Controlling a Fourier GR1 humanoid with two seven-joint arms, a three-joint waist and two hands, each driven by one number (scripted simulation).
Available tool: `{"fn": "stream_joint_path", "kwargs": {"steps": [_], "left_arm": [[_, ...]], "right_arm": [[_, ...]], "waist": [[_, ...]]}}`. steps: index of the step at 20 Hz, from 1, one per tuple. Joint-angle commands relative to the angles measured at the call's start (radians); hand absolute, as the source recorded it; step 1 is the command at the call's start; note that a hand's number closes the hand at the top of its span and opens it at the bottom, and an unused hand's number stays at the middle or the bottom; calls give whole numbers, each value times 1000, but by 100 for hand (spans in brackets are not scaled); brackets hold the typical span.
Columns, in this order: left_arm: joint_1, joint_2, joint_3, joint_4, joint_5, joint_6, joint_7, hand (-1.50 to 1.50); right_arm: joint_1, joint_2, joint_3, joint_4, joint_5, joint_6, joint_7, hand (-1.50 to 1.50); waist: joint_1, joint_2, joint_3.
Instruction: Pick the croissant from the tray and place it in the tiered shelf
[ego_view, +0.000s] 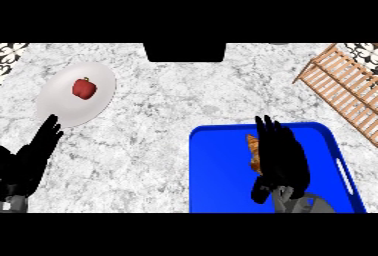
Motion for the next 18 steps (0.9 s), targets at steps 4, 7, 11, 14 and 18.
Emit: {"fn": "stream_joint_path", "kwargs": {"steps": [4,7,11,14,18], "left_arm": [[6,-19,12,-3,-35,-8,5,0],[-32,14,64,-28,-3,-46,69,0],[-63,-59,54,-8,-55,-29,86,0],[-26,-88,79,62,-101,-59,-22,0],[36,-94,100,-8,-113,-85,-14,0]], "right_arm": [[83,-36,-36,13,43,64,24,-150],[-51,-20,-137,55,18,145,7,-150],[-33,-17,-153,139,64,53,-113,-150],[64,-22,-117,50,109,43,-123,-150],[46,15,-130,199,149,-60,-185,-150]], "waist": [[-6,0,1],[0,0,1],[-2,1,1],[-5,0,1],[0,1,1]]}}
